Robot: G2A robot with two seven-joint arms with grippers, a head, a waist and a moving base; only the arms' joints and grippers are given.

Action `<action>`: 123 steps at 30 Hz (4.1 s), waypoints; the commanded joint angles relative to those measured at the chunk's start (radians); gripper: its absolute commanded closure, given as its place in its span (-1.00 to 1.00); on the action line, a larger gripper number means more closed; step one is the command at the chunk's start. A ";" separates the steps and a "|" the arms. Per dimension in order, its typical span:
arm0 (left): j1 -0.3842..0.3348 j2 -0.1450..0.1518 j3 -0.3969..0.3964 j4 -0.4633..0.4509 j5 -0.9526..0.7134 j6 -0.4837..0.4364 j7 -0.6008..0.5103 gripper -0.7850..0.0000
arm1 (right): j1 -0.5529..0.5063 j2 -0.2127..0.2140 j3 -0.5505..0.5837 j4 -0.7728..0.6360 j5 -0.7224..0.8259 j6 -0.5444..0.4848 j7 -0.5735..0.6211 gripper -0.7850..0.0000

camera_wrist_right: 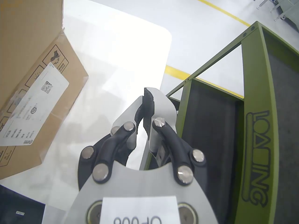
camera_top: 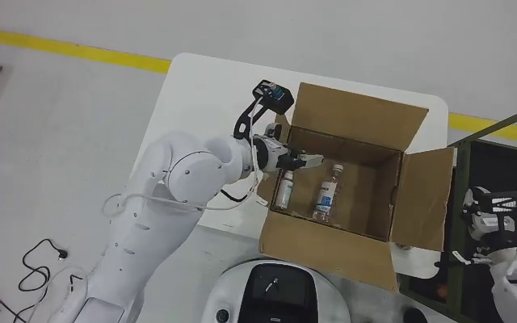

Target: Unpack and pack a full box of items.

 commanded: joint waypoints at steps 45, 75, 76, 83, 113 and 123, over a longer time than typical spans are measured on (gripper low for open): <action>0.000 0.000 0.000 0.000 0.000 0.000 0.000 -1.00 | -0.033 0.021 -0.160 -0.103 -0.181 -0.157 0.602 1.00; 0.000 0.000 0.000 0.000 0.000 0.000 0.000 -1.00 | 0.041 0.043 -0.243 -0.016 -0.124 -0.165 0.702 0.36; 0.000 0.000 0.000 0.000 0.000 0.000 0.000 -1.00 | 0.042 0.044 -0.246 -0.015 -0.122 -0.165 0.703 0.34; 0.000 0.000 0.000 0.000 0.000 0.000 0.000 -1.00 | 0.042 0.048 -0.247 -0.012 -0.099 -0.167 0.707 0.26; 0.000 0.000 0.000 0.000 0.000 0.000 0.000 -1.00 | 0.097 0.068 -0.304 0.064 -0.121 -0.155 0.710 0.29; 0.000 0.000 0.000 0.000 0.000 0.000 0.000 -1.00 | 0.112 0.074 -0.322 0.084 -0.119 -0.156 0.713 0.33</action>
